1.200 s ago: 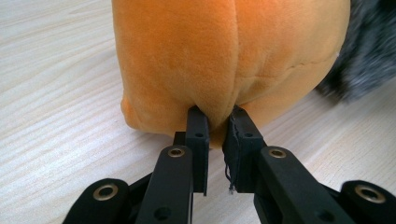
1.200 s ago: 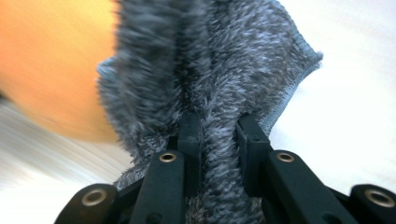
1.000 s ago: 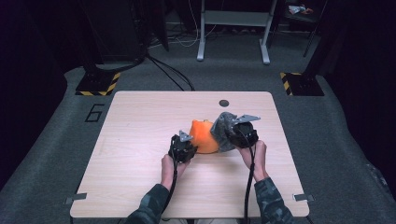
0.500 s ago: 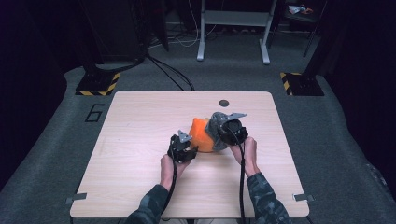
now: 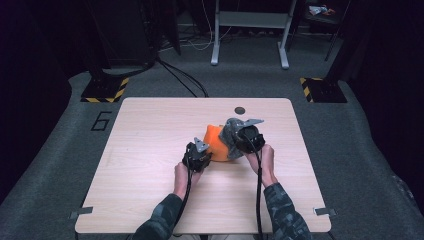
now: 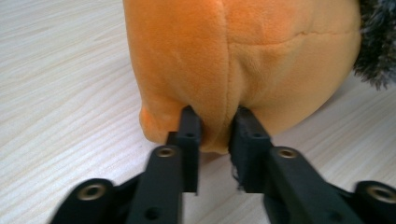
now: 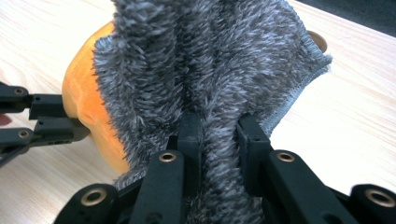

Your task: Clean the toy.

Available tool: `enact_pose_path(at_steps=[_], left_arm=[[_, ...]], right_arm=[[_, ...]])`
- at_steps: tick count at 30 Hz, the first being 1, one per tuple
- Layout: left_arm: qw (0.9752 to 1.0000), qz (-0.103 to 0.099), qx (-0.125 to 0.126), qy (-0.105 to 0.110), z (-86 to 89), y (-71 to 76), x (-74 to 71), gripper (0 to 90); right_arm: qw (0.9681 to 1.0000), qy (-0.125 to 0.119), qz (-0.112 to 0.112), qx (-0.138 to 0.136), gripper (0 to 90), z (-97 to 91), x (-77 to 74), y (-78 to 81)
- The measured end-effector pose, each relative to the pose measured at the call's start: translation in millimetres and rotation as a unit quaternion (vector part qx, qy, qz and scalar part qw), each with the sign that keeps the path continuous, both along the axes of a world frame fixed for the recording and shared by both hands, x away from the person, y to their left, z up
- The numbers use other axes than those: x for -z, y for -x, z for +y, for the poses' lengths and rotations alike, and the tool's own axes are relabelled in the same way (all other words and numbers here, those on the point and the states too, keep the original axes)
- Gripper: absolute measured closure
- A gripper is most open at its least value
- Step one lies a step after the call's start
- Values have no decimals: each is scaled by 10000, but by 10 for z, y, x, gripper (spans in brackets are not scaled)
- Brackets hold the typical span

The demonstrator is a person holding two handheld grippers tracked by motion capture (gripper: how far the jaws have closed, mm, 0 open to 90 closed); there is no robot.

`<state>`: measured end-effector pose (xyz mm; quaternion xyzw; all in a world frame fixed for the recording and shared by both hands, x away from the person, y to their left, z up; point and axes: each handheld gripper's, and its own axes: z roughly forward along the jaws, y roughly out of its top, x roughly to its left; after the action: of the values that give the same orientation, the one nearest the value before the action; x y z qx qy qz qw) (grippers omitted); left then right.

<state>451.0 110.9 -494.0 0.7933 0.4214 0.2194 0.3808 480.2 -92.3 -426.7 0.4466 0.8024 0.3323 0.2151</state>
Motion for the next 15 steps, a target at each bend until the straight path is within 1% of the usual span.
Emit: enact_pose_path(at_steps=[3,6,7,8,10,12,14,15], left_arm=[[9999,53,32,91,3,16,-48,834],[9997,150,111,183,2,53,-89,843],[9995,181,129,227,1,66,-102,843],[9991,239,153,303,6,77,-117,843],[9989,256,149,357,10,108,-147,844],[9981,337,164,484,27,133,-171,844],[9975,397,203,543,50,152,-191,844],[9971,414,221,601,62,158,-195,844]], right_arm=[[10000,-54,-46,58,749,-33,-19,15],[9997,-158,-110,127,747,-68,-46,45],[9997,-162,-129,89,747,-82,-57,54],[9996,-212,-120,158,746,-80,-69,74],[9995,-221,-193,89,746,-94,-98,103],[9993,-249,-256,85,746,-84,-132,147],[9992,-198,-335,-37,746,-81,-169,187],[9991,-217,-364,-71,746,-68,-186,207]])
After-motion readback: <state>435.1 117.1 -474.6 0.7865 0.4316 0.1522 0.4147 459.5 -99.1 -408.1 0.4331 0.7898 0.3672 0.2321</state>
